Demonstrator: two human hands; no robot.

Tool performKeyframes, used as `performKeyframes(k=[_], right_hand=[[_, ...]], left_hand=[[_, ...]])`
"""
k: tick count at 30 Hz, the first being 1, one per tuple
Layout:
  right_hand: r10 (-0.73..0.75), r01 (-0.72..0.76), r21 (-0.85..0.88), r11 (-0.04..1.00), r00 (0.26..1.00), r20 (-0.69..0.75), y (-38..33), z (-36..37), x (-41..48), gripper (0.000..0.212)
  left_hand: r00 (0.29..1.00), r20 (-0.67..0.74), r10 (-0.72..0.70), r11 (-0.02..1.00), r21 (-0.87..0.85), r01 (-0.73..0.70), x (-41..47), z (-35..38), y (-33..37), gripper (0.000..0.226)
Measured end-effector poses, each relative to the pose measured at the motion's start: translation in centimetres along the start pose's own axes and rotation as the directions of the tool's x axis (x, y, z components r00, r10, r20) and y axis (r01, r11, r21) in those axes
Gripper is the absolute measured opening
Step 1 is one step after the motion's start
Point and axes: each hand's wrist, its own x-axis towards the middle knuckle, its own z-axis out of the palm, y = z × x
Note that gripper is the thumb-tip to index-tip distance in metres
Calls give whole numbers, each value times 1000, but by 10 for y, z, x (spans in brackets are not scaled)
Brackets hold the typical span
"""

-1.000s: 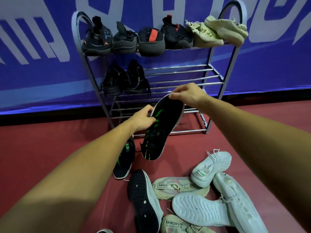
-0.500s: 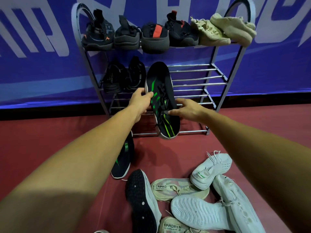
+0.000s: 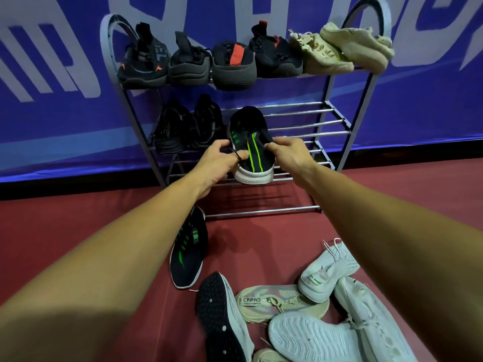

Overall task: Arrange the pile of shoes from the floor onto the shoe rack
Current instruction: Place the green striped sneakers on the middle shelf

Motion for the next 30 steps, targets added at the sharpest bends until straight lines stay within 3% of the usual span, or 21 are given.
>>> performKeyframes(k=[3, 5, 10, 16, 19, 25, 30], right_hand=[[6, -8, 118, 993, 1000, 19, -1, 4, 6, 28], [-5, -1, 128, 992, 999, 49, -2, 4, 9, 26], [59, -88, 179, 980, 985, 162, -6, -1, 8, 40], [30, -108, 263, 959, 959, 282, -3, 0, 15, 40], [12, -99, 250, 963, 945, 328, -3, 3, 21, 50], [-47, -15, 222, 975, 961, 273, -7, 11, 31, 55], [-86, 50, 172, 984, 974, 208, -6, 18, 42, 71]], left_hand=[[998, -46, -34, 987, -156, 26, 5, -2, 3, 54], [999, 4, -39, 975, -219, 39, 7, -4, 7, 59], [992, 122, -18, 969, -241, 48, 9, -7, 15, 59], [996, 57, -68, 933, -351, 84, 16, -5, 13, 48], [997, 47, -62, 926, -371, 75, 20, -7, 12, 45], [999, 37, -39, 959, -278, 47, 23, -11, 20, 28], [997, 40, -63, 985, -159, 69, 24, -16, 19, 38]])
